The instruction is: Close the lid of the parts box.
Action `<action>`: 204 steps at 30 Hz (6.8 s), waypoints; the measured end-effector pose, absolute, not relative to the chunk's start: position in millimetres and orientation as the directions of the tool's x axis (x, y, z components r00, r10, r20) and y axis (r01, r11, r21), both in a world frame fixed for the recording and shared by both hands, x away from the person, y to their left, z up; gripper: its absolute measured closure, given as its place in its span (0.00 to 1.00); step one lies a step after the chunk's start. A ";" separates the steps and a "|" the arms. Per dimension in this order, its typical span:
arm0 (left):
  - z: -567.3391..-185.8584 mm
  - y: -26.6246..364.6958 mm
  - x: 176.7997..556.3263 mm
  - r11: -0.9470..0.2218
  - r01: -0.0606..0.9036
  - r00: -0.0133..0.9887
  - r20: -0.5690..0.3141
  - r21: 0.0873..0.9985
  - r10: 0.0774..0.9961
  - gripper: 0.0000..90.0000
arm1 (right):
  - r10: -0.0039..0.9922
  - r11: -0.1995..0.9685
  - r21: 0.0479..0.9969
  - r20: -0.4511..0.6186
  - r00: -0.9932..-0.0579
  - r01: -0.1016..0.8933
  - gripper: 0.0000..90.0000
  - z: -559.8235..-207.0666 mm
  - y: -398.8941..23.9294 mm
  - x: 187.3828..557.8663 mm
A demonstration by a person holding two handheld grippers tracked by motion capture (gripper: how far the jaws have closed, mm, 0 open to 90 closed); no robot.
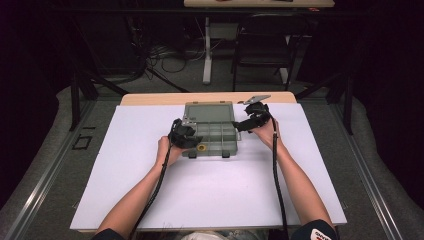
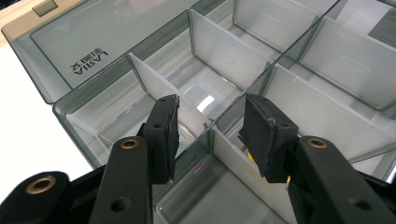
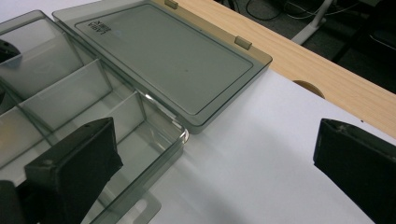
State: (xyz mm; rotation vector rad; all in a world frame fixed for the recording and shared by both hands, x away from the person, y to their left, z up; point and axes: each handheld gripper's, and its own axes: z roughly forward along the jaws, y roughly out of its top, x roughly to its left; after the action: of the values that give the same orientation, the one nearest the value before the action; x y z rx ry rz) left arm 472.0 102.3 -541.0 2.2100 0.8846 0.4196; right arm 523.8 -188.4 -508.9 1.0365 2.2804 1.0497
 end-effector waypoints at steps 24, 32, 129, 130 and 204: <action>-541.0 102.5 472.2 -0.516 0.470 0.715 0.035 0.716 0.699 0.62 | 0.800 0.458 0.708 -0.065 -0.597 0.537 0.84 -528.1 -182.3 547.4; -541.1 102.7 472.2 -0.516 0.468 0.716 0.035 0.717 0.698 0.62 | 0.797 0.477 0.685 -0.073 -0.600 0.550 1.00 -540.6 -176.2 551.9; -542.3 102.0 472.9 -0.528 0.455 0.726 0.045 0.717 0.687 0.63 | 0.814 0.454 0.738 -0.115 -0.569 0.500 1.00 -548.3 -165.2 569.4; -542.3 102.0 472.9 -0.528 0.455 0.726 0.045 0.717 0.687 0.63 | 0.814 0.454 0.738 -0.115 -0.570 0.499 1.00 -548.2 -165.2 569.4; -542.5 101.1 472.0 -0.522 0.461 0.716 0.048 0.718 0.697 0.63 | 0.809 0.433 0.806 -0.150 -0.569 0.404 1.00 -529.1 -167.3 562.5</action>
State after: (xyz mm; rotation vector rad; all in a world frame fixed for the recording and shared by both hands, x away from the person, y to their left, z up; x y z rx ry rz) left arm 472.0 101.1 -542.5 2.2147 0.8740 0.4328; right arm 562.5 -167.3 -529.1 1.0182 2.1623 1.0108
